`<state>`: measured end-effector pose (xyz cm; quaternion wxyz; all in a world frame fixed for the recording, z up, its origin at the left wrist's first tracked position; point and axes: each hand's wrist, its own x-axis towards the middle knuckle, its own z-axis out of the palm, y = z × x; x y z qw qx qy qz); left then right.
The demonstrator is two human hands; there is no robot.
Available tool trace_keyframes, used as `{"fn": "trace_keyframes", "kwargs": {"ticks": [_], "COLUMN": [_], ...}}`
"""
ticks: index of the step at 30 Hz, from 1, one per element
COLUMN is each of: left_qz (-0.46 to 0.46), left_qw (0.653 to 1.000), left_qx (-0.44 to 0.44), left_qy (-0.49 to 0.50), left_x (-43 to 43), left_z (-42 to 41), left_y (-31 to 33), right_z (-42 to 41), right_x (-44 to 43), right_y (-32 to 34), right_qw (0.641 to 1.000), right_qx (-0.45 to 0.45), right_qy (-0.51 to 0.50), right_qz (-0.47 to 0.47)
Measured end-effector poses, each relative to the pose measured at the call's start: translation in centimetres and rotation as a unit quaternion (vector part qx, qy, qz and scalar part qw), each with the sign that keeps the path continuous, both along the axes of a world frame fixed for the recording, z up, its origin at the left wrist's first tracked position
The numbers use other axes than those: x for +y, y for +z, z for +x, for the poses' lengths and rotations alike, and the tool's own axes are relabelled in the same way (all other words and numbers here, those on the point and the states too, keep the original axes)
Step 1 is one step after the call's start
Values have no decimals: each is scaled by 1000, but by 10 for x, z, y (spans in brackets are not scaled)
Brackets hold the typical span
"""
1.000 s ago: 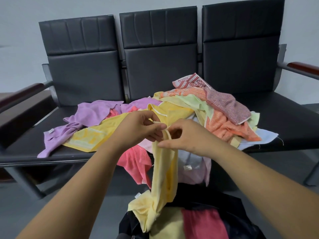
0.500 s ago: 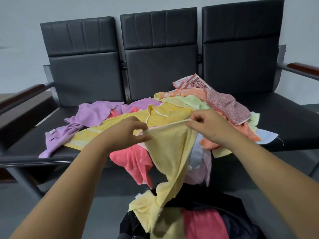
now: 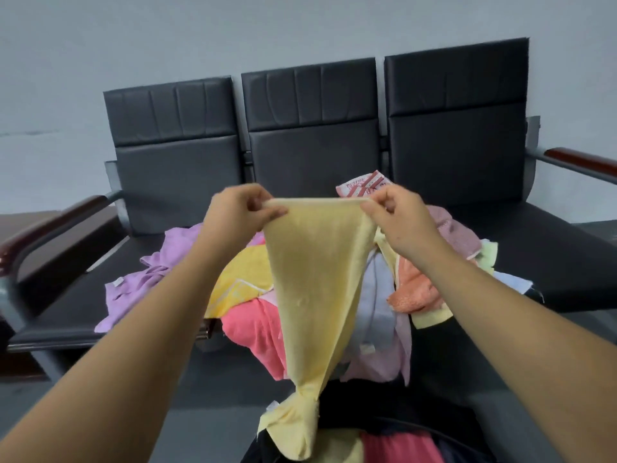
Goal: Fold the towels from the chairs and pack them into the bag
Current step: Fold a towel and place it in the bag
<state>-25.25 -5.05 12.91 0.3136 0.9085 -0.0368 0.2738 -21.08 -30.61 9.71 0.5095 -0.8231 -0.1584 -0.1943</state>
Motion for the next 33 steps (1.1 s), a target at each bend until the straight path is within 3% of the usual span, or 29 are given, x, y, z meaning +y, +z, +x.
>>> {"fn": "trace_keyframes", "kwargs": {"ticks": [3, 5, 6, 7, 8, 11, 15, 18, 22, 27, 31, 33], "left_qz": [-158, -293, -314, -296, -248, -163, -168, -142, -151, -229, -240, -334], "left_qw": [982, 925, 906, 911, 932, 972, 978, 983, 978, 949, 947, 910], "left_qx": [-43, -22, 6, 35, 60, 84, 32, 23, 36, 50, 51, 63], "left_qy": [-95, -239, -282, -286, -256, -145, -122, -110, -141, -210, -209, -236], "left_x": [-4, -4, -3, -2, 0, 8, 7, 2, -13, -38, -44, -42], "left_z": [-7, -21, -28, -33, -36, -38, -39, -39, -45, -44, -40, -36], "left_y": [64, 100, 112, 119, 121, 110, 98, 93, 90, 87, 70, 55], "right_z": [-4, -11, -15, -16, -18, -16, -18, -19, -30, -43, -45, -41], "right_x": [5, 3, 0, -2, -3, -8, -15, -18, -20, -1, 12, 12], "right_y": [63, 105, 120, 128, 132, 124, 112, 112, 111, 93, 80, 80], "right_qw": [996, 975, 956, 940, 947, 993, 987, 990, 978, 914, 915, 916], "right_qx": [-42, -26, -6, 16, 30, 16, 24, 48, 65, 175, 186, 176], "right_qy": [1, 78, 136, 179, 182, 87, 118, 110, 187, 345, 336, 311], "right_qz": [83, 205, 261, 289, 264, 82, 109, 71, 61, 123, 122, 182]}}
